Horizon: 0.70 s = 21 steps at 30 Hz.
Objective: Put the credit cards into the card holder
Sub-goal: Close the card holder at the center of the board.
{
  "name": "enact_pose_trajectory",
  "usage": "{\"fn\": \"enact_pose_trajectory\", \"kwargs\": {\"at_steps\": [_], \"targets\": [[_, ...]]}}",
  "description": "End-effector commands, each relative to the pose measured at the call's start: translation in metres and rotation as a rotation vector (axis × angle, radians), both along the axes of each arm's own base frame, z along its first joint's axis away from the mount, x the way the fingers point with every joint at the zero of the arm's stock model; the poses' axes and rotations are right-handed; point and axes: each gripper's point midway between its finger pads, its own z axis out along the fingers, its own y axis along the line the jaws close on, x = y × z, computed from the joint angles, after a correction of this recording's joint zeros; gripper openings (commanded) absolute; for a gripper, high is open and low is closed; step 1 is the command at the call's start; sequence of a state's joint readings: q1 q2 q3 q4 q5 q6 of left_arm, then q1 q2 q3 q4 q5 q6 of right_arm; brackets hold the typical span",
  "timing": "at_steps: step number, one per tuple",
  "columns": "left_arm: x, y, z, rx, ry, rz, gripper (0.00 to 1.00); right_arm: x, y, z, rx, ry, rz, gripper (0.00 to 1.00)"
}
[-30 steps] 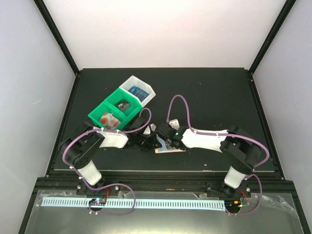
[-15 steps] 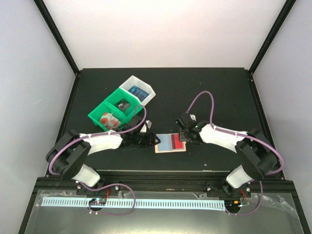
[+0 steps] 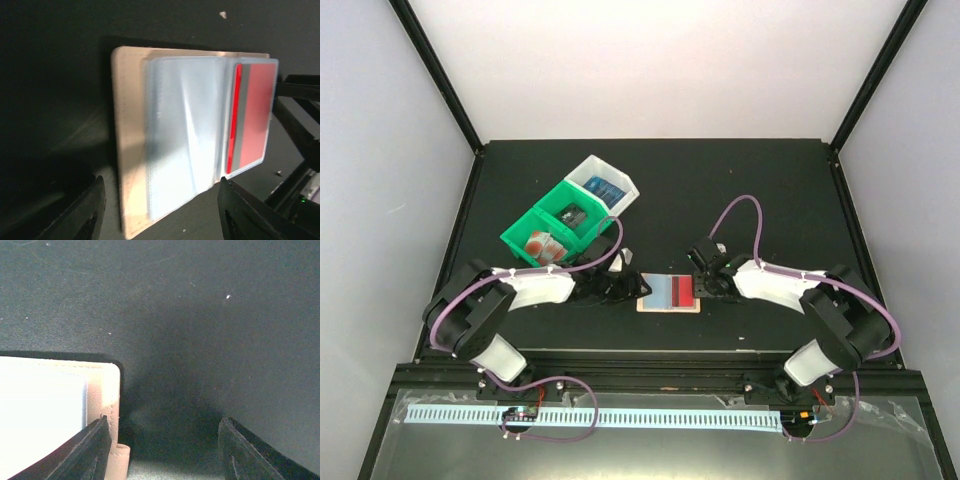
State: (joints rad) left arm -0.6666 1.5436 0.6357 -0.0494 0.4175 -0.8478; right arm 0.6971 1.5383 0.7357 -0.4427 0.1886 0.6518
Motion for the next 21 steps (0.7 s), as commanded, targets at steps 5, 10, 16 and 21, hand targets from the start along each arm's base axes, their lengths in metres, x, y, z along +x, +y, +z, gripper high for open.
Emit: {"fn": "enact_pose_trajectory", "kwargs": {"at_steps": [5,10,16,21], "targets": [[0.002,-0.026,-0.001,-0.142,0.084,-0.032,0.64,-0.029,0.017,-0.03,0.077,0.157,0.101,0.61],[0.015,-0.032,0.032,-0.248,-0.044,-0.047,0.64,-0.033,0.026,-0.037,0.114,0.184,0.127,0.6],[0.019,-0.037,0.063,-0.313,-0.16,-0.102,0.61,-0.034,0.04,-0.035,0.18,0.198,0.163,0.6],[0.017,-0.034,0.057,-0.278,-0.154,-0.123,0.48,-0.031,0.044,-0.029,0.194,0.181,0.178,0.6]]}}
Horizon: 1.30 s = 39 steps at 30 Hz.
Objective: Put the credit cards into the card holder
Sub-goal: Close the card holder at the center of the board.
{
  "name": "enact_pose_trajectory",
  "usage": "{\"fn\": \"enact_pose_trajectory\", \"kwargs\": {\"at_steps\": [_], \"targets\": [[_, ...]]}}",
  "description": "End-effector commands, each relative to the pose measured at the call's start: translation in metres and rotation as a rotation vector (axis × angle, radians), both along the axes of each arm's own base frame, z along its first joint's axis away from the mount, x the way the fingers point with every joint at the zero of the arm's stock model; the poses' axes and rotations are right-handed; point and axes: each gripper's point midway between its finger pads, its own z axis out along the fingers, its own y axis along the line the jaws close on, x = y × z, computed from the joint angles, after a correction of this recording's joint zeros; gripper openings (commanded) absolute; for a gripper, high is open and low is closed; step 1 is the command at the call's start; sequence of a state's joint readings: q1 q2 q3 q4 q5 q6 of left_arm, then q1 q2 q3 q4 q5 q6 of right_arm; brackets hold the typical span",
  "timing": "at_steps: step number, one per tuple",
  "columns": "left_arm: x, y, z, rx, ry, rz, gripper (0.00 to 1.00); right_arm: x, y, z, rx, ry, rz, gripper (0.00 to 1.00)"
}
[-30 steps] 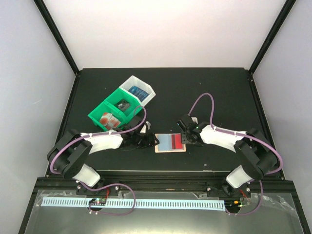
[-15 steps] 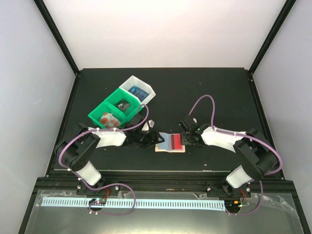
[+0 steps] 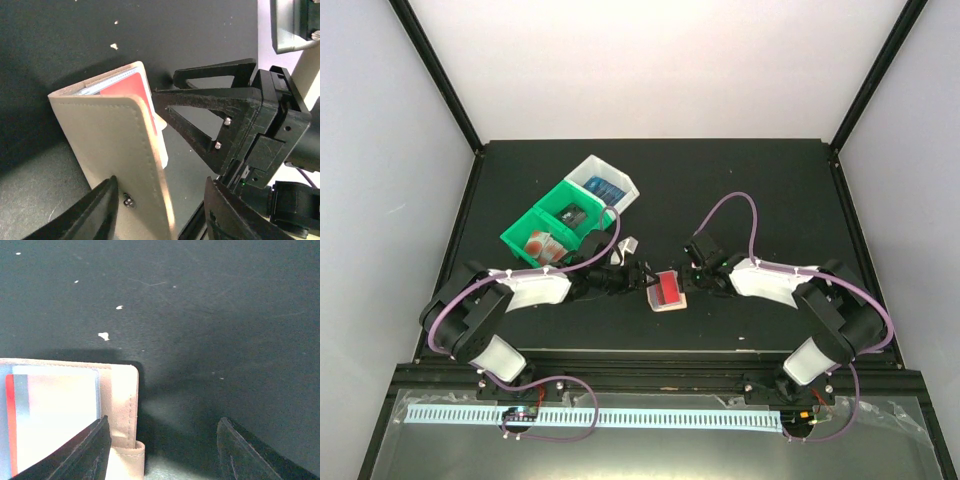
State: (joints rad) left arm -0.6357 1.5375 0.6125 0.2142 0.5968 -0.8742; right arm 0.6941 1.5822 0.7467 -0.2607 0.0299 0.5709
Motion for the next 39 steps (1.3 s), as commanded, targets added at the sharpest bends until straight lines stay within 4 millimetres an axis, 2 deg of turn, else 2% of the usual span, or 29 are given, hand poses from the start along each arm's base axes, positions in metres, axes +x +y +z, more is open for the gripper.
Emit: {"fn": "enact_pose_trajectory", "kwargs": {"at_steps": [1,3,7,10,14,17,21,25,29,34,39], "targets": [[0.004,-0.002,0.009,0.002,-0.061,-0.045,0.44,-0.045,-0.002,-0.032,0.006,0.204,0.07,0.6],[0.003,0.004,0.0,0.062,-0.046,-0.046,0.38,-0.045,0.002,-0.028,0.019,0.194,0.098,0.6],[0.004,0.009,-0.007,0.133,-0.053,-0.058,0.33,-0.044,0.0,-0.023,-0.016,0.17,0.142,0.6],[0.001,-0.002,0.003,0.065,-0.057,-0.115,0.37,-0.047,0.005,-0.018,-0.005,0.15,0.184,0.6],[-0.004,-0.028,0.022,-0.08,-0.044,-0.206,0.4,-0.05,0.018,-0.021,0.041,0.176,0.208,0.6],[-0.008,-0.039,0.024,-0.116,-0.033,-0.238,0.43,-0.047,0.024,-0.019,0.071,0.18,0.183,0.56],[-0.008,-0.038,0.005,-0.057,-0.005,-0.227,0.43,-0.033,0.016,-0.01,0.044,0.113,0.111,0.49],[-0.004,-0.027,-0.017,0.046,0.001,-0.199,0.39,-0.025,0.001,-0.001,-0.016,0.027,0.095,0.48],[0.001,-0.016,-0.033,0.167,-0.008,-0.183,0.36,-0.029,-0.004,0.0,-0.02,0.001,0.117,0.48],[0.014,-0.001,-0.044,0.316,-0.062,-0.182,0.33,-0.034,-0.007,-0.012,-0.055,0.068,0.101,0.47],[0.02,0.0,-0.05,0.37,-0.079,-0.23,0.29,-0.051,0.009,-0.014,-0.017,0.091,0.231,0.47]]}}
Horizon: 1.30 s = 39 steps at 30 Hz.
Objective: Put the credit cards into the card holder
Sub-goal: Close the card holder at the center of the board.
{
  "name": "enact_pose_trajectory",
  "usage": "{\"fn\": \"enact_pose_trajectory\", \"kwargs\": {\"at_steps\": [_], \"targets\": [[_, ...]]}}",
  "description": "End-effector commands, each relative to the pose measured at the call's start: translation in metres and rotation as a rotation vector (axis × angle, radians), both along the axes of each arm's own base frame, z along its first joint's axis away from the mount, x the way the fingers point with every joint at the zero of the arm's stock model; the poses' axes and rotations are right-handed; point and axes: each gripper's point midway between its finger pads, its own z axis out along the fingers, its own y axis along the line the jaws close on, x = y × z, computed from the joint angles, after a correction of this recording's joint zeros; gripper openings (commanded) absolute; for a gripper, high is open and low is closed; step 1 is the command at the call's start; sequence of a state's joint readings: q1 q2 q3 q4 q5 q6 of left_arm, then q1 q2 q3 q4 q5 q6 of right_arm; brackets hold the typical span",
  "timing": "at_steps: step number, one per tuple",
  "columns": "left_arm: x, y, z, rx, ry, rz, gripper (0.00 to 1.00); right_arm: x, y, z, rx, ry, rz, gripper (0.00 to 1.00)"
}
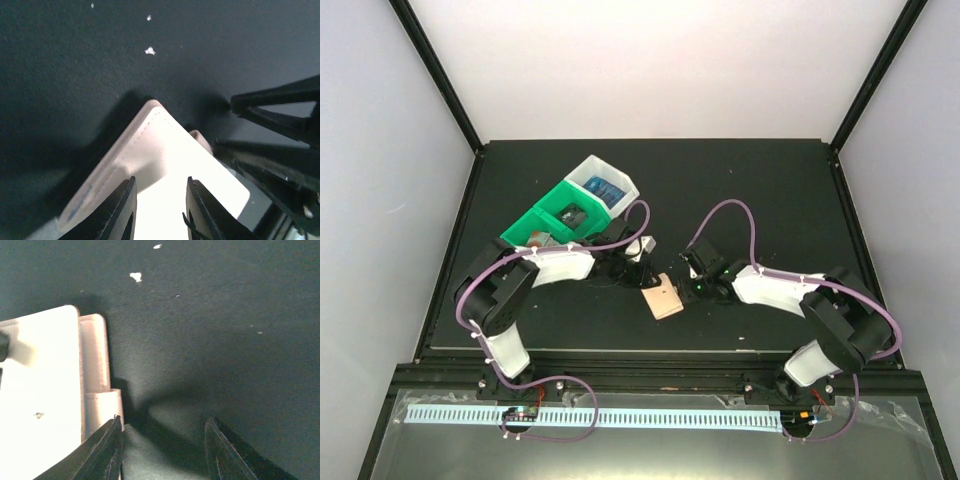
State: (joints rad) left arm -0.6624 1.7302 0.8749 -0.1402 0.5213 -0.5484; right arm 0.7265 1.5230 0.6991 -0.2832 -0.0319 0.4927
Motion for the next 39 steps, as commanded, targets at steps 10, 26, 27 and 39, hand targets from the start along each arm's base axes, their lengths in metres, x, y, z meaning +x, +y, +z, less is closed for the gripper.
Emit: {"fn": "enact_pose_trajectory", "kwargs": {"at_steps": [10,26,27,39], "targets": [[0.017,-0.006,-0.017,0.089,-0.029,-0.09,0.24,-0.04,0.042,-0.007,-0.02,0.056,0.233,0.47],[0.004,0.04,0.033,0.08,-0.071,0.121,0.48,-0.035,0.059,0.012,0.089,-0.139,0.385,0.47],[0.002,0.043,0.03,0.091,-0.067,0.131,0.49,-0.033,0.061,0.012,0.083,-0.149,0.388,0.47],[-0.026,0.052,-0.005,0.114,0.071,0.109,0.4,-0.013,0.066,-0.005,-0.108,-0.214,0.374,0.41]]}}
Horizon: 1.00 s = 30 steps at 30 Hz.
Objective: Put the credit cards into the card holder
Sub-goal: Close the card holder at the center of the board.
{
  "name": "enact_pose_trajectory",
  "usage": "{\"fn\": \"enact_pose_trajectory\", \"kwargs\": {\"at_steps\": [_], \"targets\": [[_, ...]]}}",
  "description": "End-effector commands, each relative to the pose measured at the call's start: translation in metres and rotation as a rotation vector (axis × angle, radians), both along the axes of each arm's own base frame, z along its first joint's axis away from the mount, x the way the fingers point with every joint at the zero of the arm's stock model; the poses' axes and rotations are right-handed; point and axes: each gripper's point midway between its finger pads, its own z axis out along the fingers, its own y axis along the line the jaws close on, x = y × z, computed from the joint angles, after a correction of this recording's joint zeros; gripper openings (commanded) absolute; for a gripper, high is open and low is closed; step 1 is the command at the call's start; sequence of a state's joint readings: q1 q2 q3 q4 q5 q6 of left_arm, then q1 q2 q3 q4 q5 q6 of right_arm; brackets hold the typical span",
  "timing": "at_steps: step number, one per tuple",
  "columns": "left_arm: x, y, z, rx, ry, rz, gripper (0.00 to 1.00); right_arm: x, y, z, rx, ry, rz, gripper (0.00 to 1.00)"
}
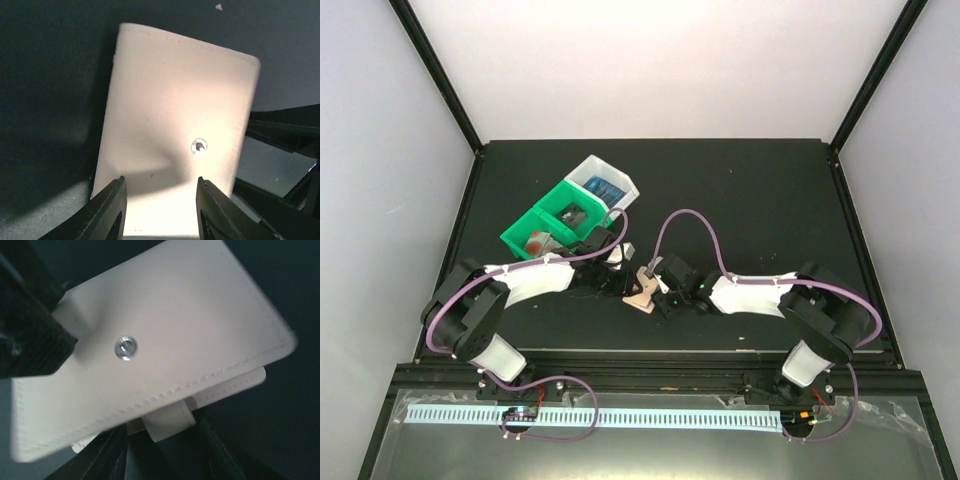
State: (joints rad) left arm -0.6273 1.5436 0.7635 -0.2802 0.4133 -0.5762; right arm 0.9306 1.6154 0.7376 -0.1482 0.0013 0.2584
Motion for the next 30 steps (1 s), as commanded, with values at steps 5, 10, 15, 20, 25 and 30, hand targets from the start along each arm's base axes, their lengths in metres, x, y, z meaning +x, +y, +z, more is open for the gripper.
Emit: {"fn": "enact_pose_trajectory", "kwargs": {"at_steps": [5,10,15,20,25,30], "targets": [[-0.013,0.015,-0.029,0.08,0.085,0.02,0.33,0.031,-0.006,0.002,-0.067,-0.12,-0.141,0.32],[-0.013,0.029,-0.049,0.175,0.101,0.041,0.28,0.049,-0.021,0.008,-0.071,-0.17,-0.336,0.31],[-0.015,0.044,-0.064,0.271,0.109,0.053,0.27,0.068,-0.025,0.019,-0.058,-0.21,-0.483,0.31],[-0.016,0.054,-0.073,0.323,0.11,0.058,0.26,0.081,-0.035,0.016,-0.086,-0.197,-0.566,0.31],[-0.018,0.056,-0.079,0.345,0.121,0.053,0.25,0.091,-0.071,0.006,-0.139,-0.159,-0.735,0.31],[-0.017,0.057,-0.082,0.359,0.126,0.048,0.24,0.101,-0.082,0.012,-0.122,-0.146,-0.792,0.31]]}}
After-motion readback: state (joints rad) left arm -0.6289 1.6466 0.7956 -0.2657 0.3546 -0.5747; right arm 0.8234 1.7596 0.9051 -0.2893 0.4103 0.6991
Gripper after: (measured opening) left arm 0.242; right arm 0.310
